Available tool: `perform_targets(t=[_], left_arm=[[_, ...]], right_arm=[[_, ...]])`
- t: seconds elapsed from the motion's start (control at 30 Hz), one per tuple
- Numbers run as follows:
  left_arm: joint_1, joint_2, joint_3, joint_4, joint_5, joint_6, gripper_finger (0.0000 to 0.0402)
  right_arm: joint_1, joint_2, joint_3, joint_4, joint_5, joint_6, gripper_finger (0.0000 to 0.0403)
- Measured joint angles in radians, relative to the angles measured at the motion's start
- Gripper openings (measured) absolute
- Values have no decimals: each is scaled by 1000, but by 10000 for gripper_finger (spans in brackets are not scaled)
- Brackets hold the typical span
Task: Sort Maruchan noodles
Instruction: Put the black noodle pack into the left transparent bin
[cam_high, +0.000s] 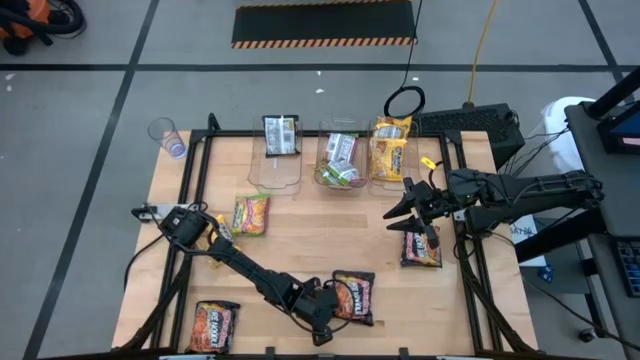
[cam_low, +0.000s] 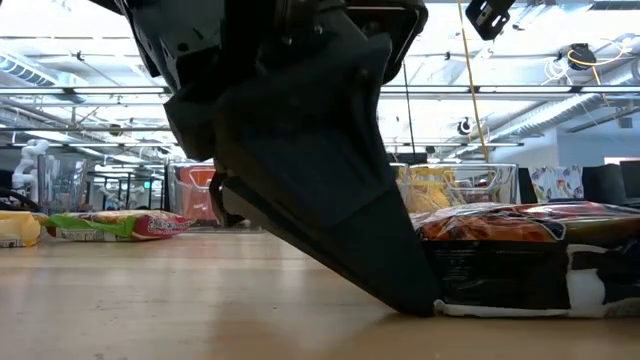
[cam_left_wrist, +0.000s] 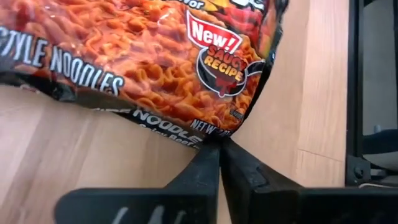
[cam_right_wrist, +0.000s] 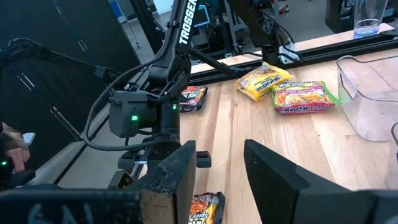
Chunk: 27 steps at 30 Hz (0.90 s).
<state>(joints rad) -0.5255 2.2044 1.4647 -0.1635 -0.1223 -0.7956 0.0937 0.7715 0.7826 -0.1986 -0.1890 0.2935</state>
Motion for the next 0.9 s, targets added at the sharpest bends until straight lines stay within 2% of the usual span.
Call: perform_targets(t=[0.13, 0.4, 0.63, 0.9], left_arm=[[2, 1, 0, 0, -51, -33, 4], [39, -27, -3, -6, -79, -74, 2], [48, -133, -2, -22, -190, -12, 1], [54, -260, -2, -178, -317, 19, 1]], right_arm=[[0, 0, 0, 0, 0, 0, 130], [0, 0, 0, 0, 0, 0, 130], [0, 0, 0, 0, 0, 0, 130], [0, 0, 0, 0, 0, -34, 130]])
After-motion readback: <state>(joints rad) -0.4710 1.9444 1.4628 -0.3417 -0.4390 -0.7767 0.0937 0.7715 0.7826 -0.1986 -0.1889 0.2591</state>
